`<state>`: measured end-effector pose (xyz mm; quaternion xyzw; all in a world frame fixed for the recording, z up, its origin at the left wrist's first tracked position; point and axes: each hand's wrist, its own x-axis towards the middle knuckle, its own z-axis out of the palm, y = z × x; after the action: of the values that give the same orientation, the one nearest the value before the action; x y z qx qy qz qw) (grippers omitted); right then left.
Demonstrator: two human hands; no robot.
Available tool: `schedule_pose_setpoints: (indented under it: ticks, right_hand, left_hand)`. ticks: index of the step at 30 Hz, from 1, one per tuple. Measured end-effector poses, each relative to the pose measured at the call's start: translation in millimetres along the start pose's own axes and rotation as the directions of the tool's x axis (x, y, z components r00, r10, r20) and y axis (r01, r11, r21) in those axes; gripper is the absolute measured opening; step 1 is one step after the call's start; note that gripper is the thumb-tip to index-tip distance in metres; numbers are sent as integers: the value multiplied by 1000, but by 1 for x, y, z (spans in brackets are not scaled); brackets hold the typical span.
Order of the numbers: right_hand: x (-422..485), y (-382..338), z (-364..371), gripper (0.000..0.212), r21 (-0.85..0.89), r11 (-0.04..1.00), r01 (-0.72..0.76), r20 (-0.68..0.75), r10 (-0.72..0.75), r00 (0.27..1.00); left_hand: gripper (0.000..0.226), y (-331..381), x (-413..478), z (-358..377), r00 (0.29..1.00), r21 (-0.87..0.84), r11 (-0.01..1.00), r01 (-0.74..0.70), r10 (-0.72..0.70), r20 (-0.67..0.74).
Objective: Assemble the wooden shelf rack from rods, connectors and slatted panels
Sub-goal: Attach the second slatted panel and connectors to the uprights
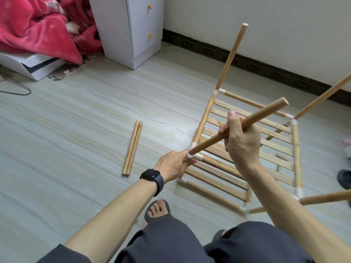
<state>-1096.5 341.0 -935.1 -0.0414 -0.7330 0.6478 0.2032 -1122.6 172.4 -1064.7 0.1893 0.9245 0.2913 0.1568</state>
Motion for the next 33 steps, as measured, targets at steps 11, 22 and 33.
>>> schedule_pose_setpoints:
  ticks: [11, 22, 33]
  right_hand:
    - [9, 14, 41, 48, -302, 896, 326, 274, -246, 929]
    - [8, 7, 34, 46, -377, 881, 286, 338, -157, 928]
    - [-34, 84, -27, 98, -916, 209, 344, 392, 268, 880]
  left_hand:
    - [46, -6, 7, 1, 997, 41, 999, -36, 33, 69]
    - [56, 12, 1, -47, 984, -148, 982, 114, -91, 153]
    - [79, 141, -17, -123, 931, -809, 462, -363, 139, -338]
